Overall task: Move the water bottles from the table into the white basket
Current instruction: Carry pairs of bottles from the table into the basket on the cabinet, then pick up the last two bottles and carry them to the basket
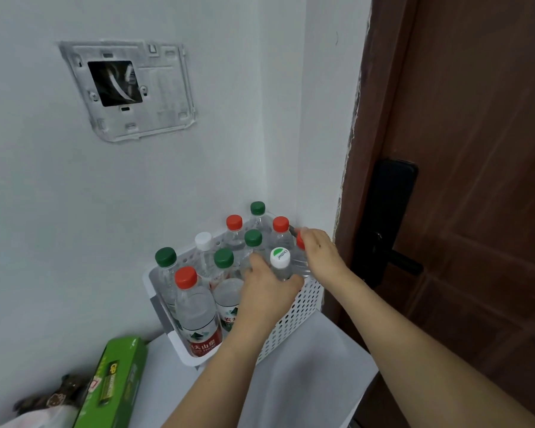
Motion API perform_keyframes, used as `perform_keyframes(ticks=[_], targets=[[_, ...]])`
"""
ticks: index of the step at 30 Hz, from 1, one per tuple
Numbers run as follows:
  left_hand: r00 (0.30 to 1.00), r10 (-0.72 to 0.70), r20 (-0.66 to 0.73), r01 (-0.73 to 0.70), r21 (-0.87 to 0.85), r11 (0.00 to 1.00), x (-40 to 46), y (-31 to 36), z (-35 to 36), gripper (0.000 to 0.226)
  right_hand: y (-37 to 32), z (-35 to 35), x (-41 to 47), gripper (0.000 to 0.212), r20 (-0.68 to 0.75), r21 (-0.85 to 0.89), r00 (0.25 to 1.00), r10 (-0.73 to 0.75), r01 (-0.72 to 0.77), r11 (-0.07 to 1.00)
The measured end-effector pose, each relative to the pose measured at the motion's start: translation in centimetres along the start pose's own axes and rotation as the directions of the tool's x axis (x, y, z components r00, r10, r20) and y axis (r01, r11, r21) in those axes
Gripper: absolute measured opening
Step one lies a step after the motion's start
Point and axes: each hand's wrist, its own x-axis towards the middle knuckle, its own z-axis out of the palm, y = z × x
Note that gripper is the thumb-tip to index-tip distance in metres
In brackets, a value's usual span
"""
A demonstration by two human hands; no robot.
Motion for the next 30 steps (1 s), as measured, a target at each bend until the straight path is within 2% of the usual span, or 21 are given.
perform_keyframes(ticks=[8,12,15,18,21,25,30], targets=[[1.0,0.008,-0.016,-0.007,0.03,1.0,0.5,-0.3,0.7,0.058,0.5,0.0,0.5,0.051,0.06,0.012,0.998,-0.016,0.016,1.0],[1.0,-0.006,-0.006,0.006,0.02,1.0,0.2,0.0,0.4,0.058,-0.5,-1.7,-0.5,0.047,0.18,-0.006,0.984,0.009,-0.008,1.0],[1.0,-0.007,-0.019,0.008,0.049,0.999,-0.6,0.6,0.2,0.053,-0.9,-4.4,-2.8,0.063,0.119,-0.084,0.992,0.036,-0.026,0.996],[0.968,0.166,-0.188,-0.135,0.17,0.976,-2.3,1.5,0.5,0.051,-1.0,-8.5,-6.2,0.061,0.037,-0.221,0.998,-0.042,0.049,0.974],[0.873,0.401,-0.277,-0.29,0.364,0.885,-4.2,3.6,1.0,0.054,-1.2,-13.4,-10.3,0.061,0.024,-0.36,0.992,-0.122,0.122,0.925],[0.752,0.64,-0.157,-0.484,0.529,0.698,-7.0,7.8,2.3,0.049,-1.2,-19.8,-15.8,0.067,-0.043,-0.509,0.991,-0.128,0.089,0.856],[0.66,0.751,-0.014,-0.61,0.572,0.548,-13.2,13.8,5.6,0.052,0.0,-27.3,-23.9,0.071,-0.185,-0.594,0.978,-0.099,-0.031,0.804]])
